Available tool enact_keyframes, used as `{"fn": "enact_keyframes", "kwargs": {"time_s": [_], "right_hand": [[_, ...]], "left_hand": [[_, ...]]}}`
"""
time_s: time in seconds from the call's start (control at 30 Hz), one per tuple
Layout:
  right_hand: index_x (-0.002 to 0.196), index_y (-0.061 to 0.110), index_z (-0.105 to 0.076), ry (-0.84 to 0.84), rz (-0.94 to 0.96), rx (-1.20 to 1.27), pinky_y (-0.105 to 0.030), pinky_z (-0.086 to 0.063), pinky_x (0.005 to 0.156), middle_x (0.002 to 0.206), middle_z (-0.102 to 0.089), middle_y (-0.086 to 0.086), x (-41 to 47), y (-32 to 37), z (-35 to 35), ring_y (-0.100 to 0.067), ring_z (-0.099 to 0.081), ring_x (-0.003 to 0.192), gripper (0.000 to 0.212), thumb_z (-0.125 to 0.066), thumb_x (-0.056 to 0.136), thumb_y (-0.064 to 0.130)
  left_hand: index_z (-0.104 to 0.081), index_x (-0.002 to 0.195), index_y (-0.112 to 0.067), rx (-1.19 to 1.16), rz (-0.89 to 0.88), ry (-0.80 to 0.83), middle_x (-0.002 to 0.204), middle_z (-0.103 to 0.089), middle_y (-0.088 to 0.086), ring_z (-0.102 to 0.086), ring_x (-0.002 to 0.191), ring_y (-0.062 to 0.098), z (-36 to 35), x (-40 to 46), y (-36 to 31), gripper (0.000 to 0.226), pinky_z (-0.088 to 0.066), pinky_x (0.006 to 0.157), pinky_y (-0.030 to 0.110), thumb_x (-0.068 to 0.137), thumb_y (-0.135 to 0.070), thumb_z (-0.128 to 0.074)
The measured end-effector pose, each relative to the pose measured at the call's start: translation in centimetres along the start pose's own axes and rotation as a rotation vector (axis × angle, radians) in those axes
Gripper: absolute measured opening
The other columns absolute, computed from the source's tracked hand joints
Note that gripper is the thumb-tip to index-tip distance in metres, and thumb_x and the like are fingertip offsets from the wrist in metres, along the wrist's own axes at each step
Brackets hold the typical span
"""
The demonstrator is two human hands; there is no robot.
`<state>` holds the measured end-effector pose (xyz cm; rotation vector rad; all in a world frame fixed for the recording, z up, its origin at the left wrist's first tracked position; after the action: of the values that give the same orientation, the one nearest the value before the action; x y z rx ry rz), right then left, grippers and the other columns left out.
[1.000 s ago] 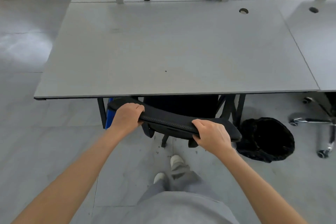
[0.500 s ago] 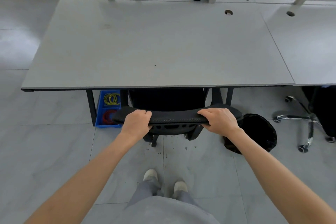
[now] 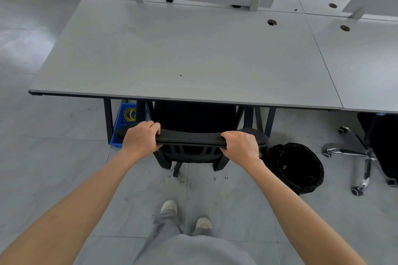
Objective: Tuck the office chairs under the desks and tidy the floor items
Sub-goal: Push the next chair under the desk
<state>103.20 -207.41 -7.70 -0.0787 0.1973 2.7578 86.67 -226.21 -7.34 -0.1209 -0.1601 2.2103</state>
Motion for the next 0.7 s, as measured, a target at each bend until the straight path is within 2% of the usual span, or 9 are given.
{"fn": "enact_keyframes", "kwargs": {"time_s": [0.17, 0.3, 0.4, 0.53, 0.7], "right_hand": [[0.101, 0.022, -0.063, -0.001, -0.026, -0.002, -0.025, -0.036, 0.058, 0.09, -0.069, 0.005, 0.6, -0.2, 0.0, -0.019, -0.063, 0.081, 0.024, -0.052, 0.085, 0.037], [0.099, 0.022, -0.062, 0.003, -0.039, -0.008, -0.025, -0.036, 0.057, 0.089, -0.068, 0.006, 0.7, -0.4, -0.1, -0.019, -0.063, 0.081, 0.023, -0.053, 0.085, 0.036], [0.097, 0.022, -0.062, 0.008, -0.032, -0.012, -0.025, -0.033, 0.057, 0.088, -0.068, 0.007, 0.8, -0.7, 0.1, -0.019, -0.062, 0.079, 0.021, -0.053, 0.084, 0.036], [0.102, 0.023, -0.063, 0.009, -0.027, -0.01, -0.025, -0.038, 0.058, 0.09, -0.069, 0.007, 0.8, -1.2, 0.2, -0.018, -0.063, 0.08, 0.023, -0.054, 0.084, 0.035], [0.101, 0.022, -0.064, -0.014, -0.03, -0.001, -0.024, -0.038, 0.058, 0.089, -0.069, 0.006, 0.8, -1.1, 0.5, -0.018, -0.063, 0.079, 0.021, -0.055, 0.085, 0.034]], "left_hand": [[-0.055, 0.082, -0.017, 0.001, -0.004, 0.013, 0.083, -0.061, 0.001, -0.049, 0.074, 0.015, -0.1, 1.1, 0.5, 0.02, -0.026, 0.046, 0.02, 0.075, -0.032, -0.065], [-0.055, 0.086, -0.017, -0.017, 0.006, 0.024, 0.087, -0.061, 0.001, -0.053, 0.079, 0.017, -0.3, 1.4, 0.6, 0.022, -0.04, 0.054, 0.024, 0.076, -0.034, -0.065], [-0.055, 0.085, -0.016, -0.031, 0.01, 0.011, 0.085, -0.061, 0.001, -0.053, 0.077, 0.017, -0.4, 1.5, 0.3, 0.023, -0.038, 0.054, 0.024, 0.076, -0.034, -0.065], [-0.056, 0.085, -0.014, -0.042, 0.006, -0.018, 0.085, -0.062, 0.003, -0.054, 0.077, 0.018, -0.6, 1.2, -0.2, 0.024, -0.036, 0.054, 0.024, 0.075, -0.034, -0.067], [-0.056, 0.088, -0.014, -0.051, 0.015, -0.014, 0.088, -0.062, 0.004, -0.054, 0.08, 0.019, -0.5, 1.2, -0.1, 0.024, -0.044, 0.057, 0.026, 0.076, -0.033, -0.066]]}}
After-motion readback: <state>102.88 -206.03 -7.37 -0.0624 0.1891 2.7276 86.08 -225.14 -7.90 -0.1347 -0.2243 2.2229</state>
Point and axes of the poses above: each hand's wrist, its own x-axis towards the middle knuckle, its own z-axis out of the back of the hand, y = z × x, the point moved 7 cm from there along x, towards the middle knuckle
